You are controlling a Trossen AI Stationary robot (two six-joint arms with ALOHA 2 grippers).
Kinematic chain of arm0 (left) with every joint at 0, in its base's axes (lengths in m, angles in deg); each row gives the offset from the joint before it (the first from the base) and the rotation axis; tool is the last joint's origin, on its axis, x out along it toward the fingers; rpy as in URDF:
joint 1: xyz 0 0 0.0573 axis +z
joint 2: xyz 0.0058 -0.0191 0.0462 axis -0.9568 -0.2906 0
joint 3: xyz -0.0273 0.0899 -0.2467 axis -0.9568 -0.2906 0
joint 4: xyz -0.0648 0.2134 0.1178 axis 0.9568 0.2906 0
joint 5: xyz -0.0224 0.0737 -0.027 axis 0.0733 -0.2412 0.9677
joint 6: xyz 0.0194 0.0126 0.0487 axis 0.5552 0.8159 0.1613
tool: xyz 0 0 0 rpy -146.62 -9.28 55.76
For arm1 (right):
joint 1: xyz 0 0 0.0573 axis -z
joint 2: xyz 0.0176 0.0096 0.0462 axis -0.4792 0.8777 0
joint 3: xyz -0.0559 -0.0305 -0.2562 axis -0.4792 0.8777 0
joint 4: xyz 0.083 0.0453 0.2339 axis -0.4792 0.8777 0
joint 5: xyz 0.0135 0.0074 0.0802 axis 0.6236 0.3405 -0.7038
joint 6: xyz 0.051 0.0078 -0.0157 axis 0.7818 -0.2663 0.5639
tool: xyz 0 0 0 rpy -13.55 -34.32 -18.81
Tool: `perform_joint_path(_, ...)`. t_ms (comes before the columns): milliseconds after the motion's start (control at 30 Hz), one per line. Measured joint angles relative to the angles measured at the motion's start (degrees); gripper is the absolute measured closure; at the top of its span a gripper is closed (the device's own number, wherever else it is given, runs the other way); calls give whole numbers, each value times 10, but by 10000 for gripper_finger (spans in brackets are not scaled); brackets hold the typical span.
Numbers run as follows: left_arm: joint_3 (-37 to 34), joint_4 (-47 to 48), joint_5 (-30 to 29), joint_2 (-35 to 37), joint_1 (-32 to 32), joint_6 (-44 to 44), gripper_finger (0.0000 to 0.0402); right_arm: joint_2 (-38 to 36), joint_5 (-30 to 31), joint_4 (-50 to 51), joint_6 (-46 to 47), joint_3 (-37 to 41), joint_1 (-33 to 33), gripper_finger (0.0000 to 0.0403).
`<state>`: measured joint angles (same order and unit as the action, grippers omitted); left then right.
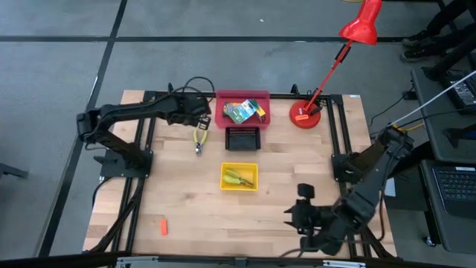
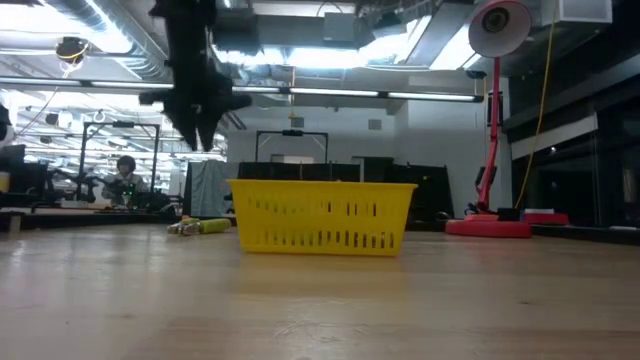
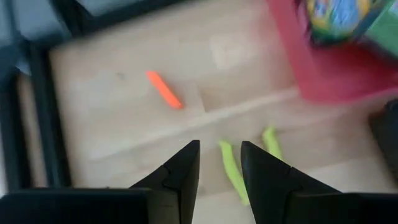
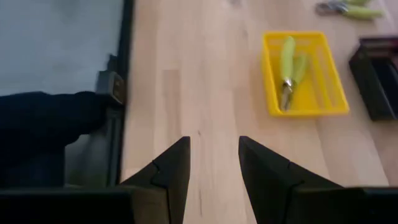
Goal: Pick & Place School Supplies
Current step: Put the green hole puncher into the yellow bin
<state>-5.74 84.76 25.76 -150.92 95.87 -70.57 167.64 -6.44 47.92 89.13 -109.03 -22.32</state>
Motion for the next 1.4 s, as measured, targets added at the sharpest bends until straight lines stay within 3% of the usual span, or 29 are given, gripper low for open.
perform_joint_path(233, -118, -61, 65, -2, 24, -36, 288, -1, 78, 86, 154, 0, -71, 264)
perform_joint_path(467, -214, -240, 106, -2, 7, -69, 288, -2, 116, 116, 249, 0, -112, 264)
perform_joint_path(600, -228, -287, 103, -2, 1, -77, 288, -2, 126, 124, 264, 0, -120, 263)
perform_joint_path(867, -228, -289, 95, -17, 0, -87, 288, -2, 134, 148, 262, 0, -123, 263)
perform_joint_path(1233, -226, -299, 90, -93, 0, -84, 283, -2, 135, 164, 261, 0, -123, 263)
perform_joint_path(1400, -228, -318, 86, -89, -1, -56, 338, -2, 135, 164, 261, 0, -123, 263)
